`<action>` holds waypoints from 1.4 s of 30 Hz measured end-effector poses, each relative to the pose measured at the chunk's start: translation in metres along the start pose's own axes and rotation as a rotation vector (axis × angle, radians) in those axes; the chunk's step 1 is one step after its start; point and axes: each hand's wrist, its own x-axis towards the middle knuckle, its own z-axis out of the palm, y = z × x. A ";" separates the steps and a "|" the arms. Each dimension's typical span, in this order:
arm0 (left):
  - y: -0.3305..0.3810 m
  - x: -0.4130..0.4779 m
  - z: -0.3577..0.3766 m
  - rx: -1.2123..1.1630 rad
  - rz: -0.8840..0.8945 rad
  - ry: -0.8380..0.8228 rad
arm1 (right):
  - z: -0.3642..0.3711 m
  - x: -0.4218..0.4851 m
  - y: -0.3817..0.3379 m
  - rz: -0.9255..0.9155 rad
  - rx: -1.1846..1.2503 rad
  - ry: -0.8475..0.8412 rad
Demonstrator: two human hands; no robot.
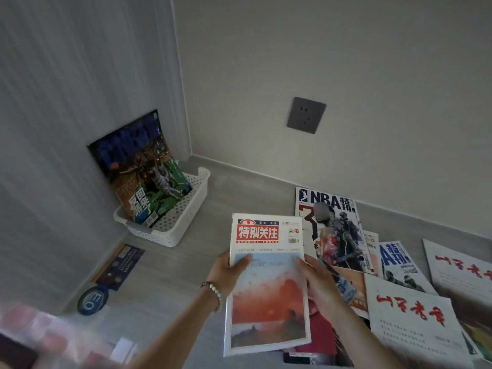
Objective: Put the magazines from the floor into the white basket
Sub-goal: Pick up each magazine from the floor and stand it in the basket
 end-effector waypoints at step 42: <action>0.036 0.087 -0.204 -0.368 0.133 1.048 | 0.329 0.210 -0.162 -0.372 -0.183 -0.613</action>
